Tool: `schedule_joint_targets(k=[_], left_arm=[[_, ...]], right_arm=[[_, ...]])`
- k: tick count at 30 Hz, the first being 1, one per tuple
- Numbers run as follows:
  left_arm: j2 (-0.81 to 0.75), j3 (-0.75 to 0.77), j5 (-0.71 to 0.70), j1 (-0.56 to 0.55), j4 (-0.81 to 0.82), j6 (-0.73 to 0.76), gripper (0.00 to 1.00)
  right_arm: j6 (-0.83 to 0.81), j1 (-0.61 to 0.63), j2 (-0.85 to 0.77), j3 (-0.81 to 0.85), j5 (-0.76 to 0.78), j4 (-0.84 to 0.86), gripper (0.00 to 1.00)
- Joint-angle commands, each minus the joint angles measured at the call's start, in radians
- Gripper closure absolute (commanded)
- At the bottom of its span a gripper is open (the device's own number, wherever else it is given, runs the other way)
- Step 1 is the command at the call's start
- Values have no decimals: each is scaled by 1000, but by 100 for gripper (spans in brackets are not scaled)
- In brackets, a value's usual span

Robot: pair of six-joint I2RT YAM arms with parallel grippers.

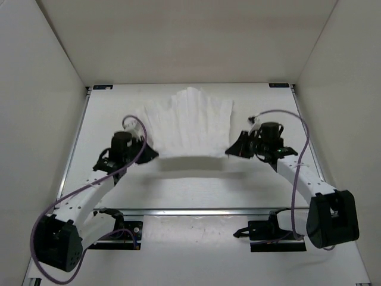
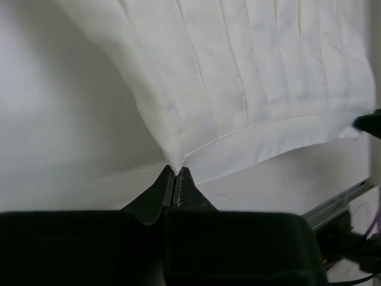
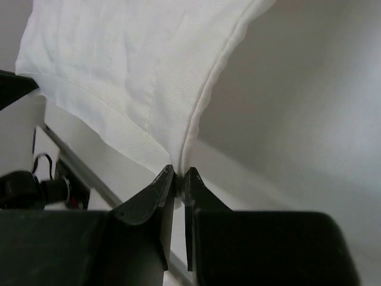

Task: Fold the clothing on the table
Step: Fold the skirt

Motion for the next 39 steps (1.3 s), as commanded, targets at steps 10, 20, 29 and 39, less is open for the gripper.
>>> schedule_joint_targets(k=[10, 20, 29, 39], left_arm=[[-265, -344, -23, -87, -265, -69, 100], [-472, -241, 9, -130, -601, -52, 100], [-587, -71, 64, -80, -764, -101, 100], [-377, -128, 126, 52, -232, -247, 100]], right_arm=[[65, 52, -154, -346, 6, -173, 100], [107, 117, -486, -339, 10, -523, 100], [280, 137, -898, -342, -161, -722, 100], [516, -72, -654, -346, -250, -22, 100]])
